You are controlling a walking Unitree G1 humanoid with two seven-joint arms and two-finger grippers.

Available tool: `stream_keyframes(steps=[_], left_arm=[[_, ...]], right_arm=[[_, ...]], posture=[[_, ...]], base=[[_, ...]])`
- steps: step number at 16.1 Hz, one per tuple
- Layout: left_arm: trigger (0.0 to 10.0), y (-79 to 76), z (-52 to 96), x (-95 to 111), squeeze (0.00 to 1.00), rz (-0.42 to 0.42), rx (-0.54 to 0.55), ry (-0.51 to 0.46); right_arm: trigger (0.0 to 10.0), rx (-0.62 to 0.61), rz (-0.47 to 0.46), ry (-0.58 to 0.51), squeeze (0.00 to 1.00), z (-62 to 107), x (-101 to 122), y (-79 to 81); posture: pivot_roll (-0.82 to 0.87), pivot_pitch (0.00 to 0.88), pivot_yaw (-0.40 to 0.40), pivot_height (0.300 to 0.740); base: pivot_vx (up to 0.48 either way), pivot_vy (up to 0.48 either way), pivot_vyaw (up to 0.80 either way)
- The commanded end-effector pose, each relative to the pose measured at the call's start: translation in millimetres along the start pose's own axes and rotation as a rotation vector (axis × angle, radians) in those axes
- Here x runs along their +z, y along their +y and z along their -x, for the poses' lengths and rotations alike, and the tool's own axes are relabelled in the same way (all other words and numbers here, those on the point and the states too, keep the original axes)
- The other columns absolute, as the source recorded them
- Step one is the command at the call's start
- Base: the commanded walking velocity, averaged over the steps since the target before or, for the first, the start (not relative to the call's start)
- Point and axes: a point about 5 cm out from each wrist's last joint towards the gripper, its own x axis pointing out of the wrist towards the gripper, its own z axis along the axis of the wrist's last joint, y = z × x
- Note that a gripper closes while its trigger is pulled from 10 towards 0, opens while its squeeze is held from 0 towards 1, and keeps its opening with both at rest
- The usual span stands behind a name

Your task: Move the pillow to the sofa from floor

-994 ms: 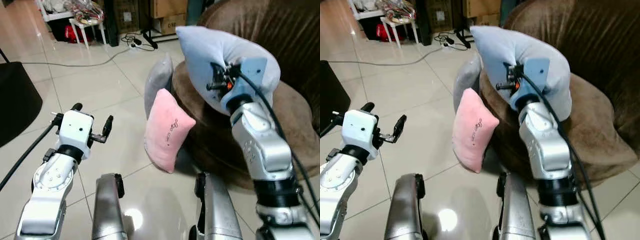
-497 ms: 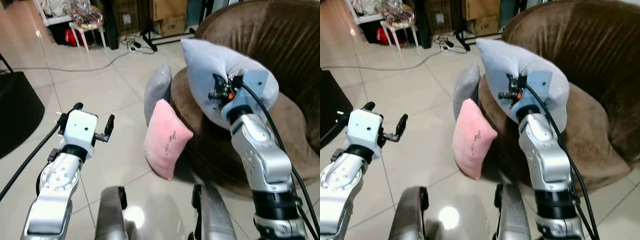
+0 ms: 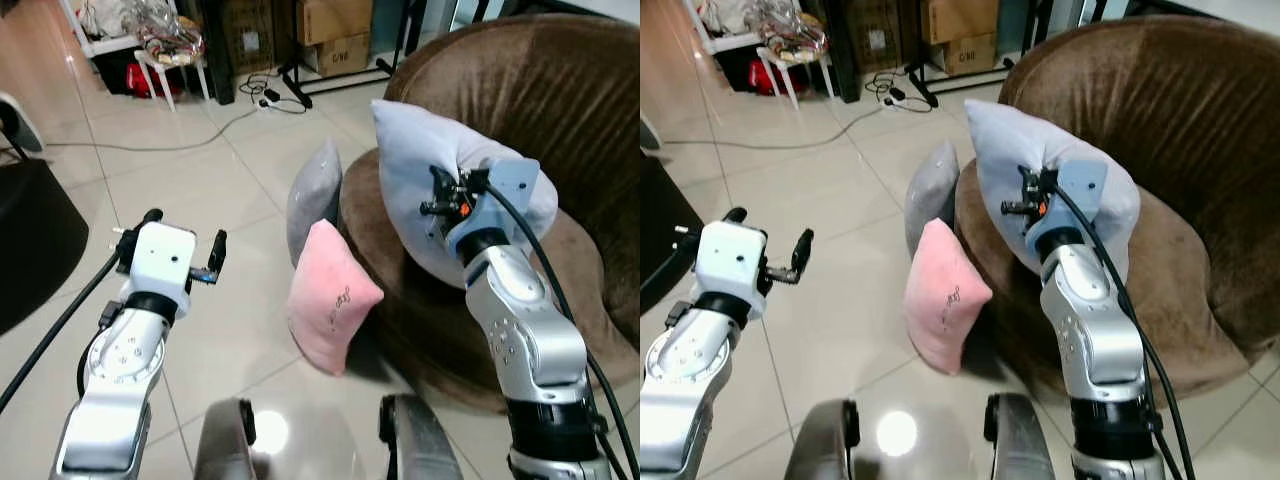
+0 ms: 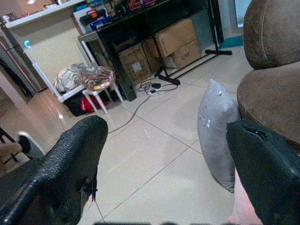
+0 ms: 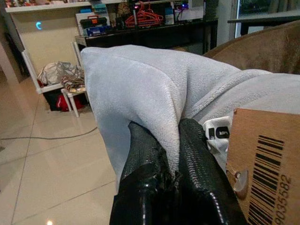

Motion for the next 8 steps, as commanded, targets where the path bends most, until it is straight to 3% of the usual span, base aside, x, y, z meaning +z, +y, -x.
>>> stream_keyframes(steps=[1, 2, 4, 8], left_arm=[[10.0, -1.9, -1.2, 2, 0.00, -0.005, -0.001, -0.003], [10.0, -2.1, -1.7, 2, 0.00, -0.005, -0.004, -0.004], [10.0, -2.0, -5.7, 5, 0.00, -0.005, -0.007, -0.010], [10.0, -6.5, -9.2, 5, 0.00, -0.003, -0.040, -0.011]], right_arm=[[10.0, -0.016, -0.015, -0.004, 0.00, 1.7, 2, -3.1], [10.0, -0.023, -0.008, -0.008, 0.00, 2.2, 2, -3.5], [10.0, -0.099, 0.101, -0.034, 0.00, 5.1, 3, -12.4], [10.0, -0.135, 0.024, -0.040, 0.00, 12.7, 3, -19.3]], posture=[[-0.09, 0.000, 0.016, 0.648], [-0.09, 0.000, 0.017, 0.653], [-0.09, 0.000, 0.026, 0.678], [-0.12, 0.000, 0.054, 0.713]], base=[[0.000, 0.000, 0.00], [0.000, 0.000, 0.00], [0.000, 0.000, 0.00], [0.000, 0.000, 0.00]])
